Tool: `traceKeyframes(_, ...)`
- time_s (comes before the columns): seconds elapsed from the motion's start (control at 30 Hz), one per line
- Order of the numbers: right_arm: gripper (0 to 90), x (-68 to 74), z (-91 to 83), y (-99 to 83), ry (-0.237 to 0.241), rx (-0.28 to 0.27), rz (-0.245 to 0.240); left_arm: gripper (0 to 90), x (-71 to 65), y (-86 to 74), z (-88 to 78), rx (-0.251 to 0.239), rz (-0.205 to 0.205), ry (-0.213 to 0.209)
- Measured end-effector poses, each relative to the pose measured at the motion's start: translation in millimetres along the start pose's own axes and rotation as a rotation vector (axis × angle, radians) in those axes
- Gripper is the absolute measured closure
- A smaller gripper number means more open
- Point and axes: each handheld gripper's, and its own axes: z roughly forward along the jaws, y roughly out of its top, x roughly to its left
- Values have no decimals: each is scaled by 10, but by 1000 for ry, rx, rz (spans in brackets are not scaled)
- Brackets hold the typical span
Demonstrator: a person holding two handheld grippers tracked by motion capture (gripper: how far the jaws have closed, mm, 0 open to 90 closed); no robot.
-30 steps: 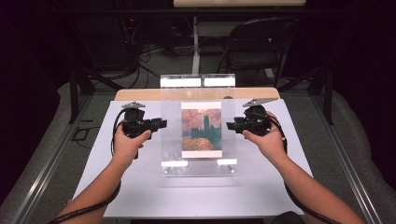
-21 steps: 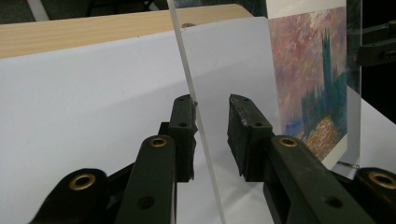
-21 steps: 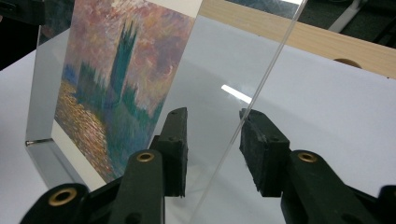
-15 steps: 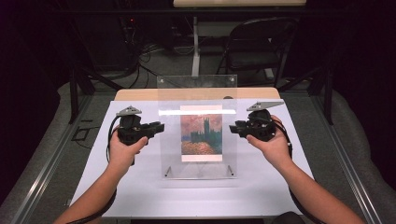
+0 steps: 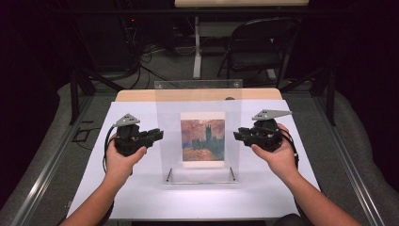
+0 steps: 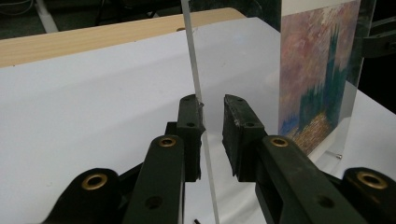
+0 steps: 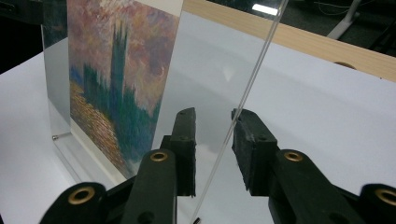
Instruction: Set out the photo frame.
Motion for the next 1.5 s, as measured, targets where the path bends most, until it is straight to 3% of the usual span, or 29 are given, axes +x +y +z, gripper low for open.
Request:
traceKeyframes(0.57,728,101,-180,-146,57,-32,1,776,-119,-176,-172,-41,5,-46)
traceKeyframes(1.1,717,219,-317,-325,122,-59,3,736,-264,-367,-311,-56,57,-80)
traceKeyframes(1.3,714,247,-339,-368,117,-72,-7,730,-305,-388,-320,-61,74,-61)
traceKeyframes(1.5,694,224,-333,-376,135,-79,3,707,-294,-402,-302,-53,70,-68)
